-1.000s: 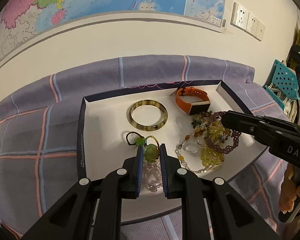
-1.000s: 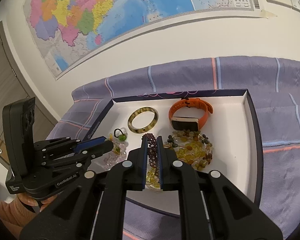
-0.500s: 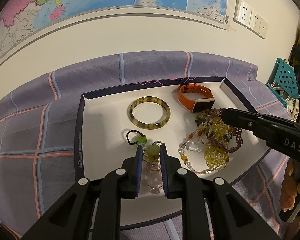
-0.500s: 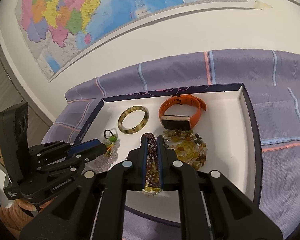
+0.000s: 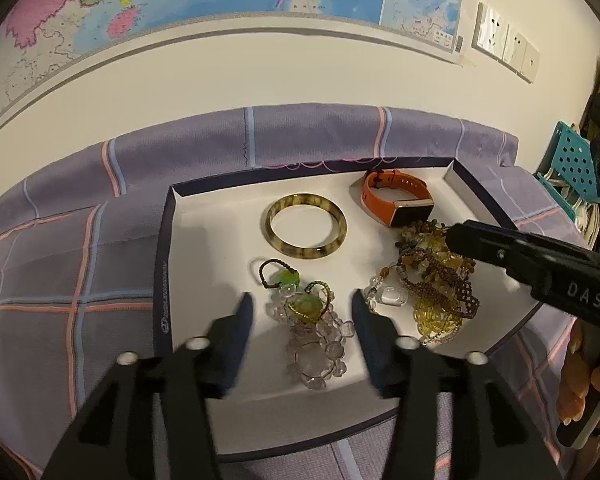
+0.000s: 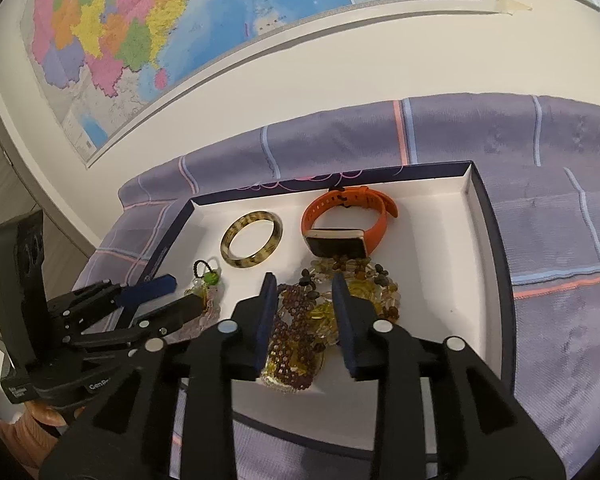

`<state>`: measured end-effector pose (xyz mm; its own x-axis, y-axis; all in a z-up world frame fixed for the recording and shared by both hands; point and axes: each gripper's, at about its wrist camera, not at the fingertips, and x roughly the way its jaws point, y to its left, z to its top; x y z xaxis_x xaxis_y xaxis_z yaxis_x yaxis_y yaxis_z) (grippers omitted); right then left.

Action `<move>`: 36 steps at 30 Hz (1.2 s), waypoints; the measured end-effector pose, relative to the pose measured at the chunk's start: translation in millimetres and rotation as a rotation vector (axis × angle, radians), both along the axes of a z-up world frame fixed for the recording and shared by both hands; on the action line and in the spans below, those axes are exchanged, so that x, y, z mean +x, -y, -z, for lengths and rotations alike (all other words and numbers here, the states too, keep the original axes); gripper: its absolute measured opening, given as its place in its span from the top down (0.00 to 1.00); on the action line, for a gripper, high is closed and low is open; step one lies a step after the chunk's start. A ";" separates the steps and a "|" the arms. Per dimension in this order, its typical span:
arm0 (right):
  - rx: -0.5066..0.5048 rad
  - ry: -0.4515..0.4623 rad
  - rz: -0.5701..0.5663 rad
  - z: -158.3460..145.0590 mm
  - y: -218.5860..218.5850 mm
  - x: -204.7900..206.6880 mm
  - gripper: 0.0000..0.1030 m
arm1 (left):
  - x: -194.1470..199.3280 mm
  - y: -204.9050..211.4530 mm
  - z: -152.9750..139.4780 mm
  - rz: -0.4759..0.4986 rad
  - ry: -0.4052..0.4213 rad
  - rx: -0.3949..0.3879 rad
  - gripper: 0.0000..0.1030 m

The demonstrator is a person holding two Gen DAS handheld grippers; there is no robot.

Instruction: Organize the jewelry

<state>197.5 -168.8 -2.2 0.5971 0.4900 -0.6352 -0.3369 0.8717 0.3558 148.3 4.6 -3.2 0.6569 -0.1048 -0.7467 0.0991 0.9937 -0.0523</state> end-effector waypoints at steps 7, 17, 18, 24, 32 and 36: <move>-0.081 0.098 0.009 -12.3 -2.9 -29.0 0.19 | -19.1 -2.5 -11.4 -0.027 0.066 0.014 0.06; -0.194 0.213 0.032 -12.8 -4.2 -89.9 0.04 | -59.1 -10.3 -14.9 -0.110 0.090 0.002 0.07; -0.200 0.215 0.034 -12.3 -5.2 -92.8 0.04 | -63.7 -11.3 -13.9 -0.118 0.084 -0.002 0.07; -0.241 0.224 0.029 -5.1 -12.5 -118.1 0.04 | -86.8 -10.2 -11.4 -0.154 0.085 -0.017 0.07; -0.252 0.205 0.032 3.3 -12.0 -142.3 0.04 | -105.5 3.1 -9.2 -0.141 0.080 0.006 0.07; -0.251 0.202 0.039 2.9 -8.3 -147.4 0.04 | -112.5 8.4 -9.6 -0.130 0.086 0.017 0.07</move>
<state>50.1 -160.5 -5.1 0.7388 0.3073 -0.5998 -0.3435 0.9374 0.0571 35.8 -3.8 6.4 0.7259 -0.0026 -0.6878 -0.0269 0.9991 -0.0322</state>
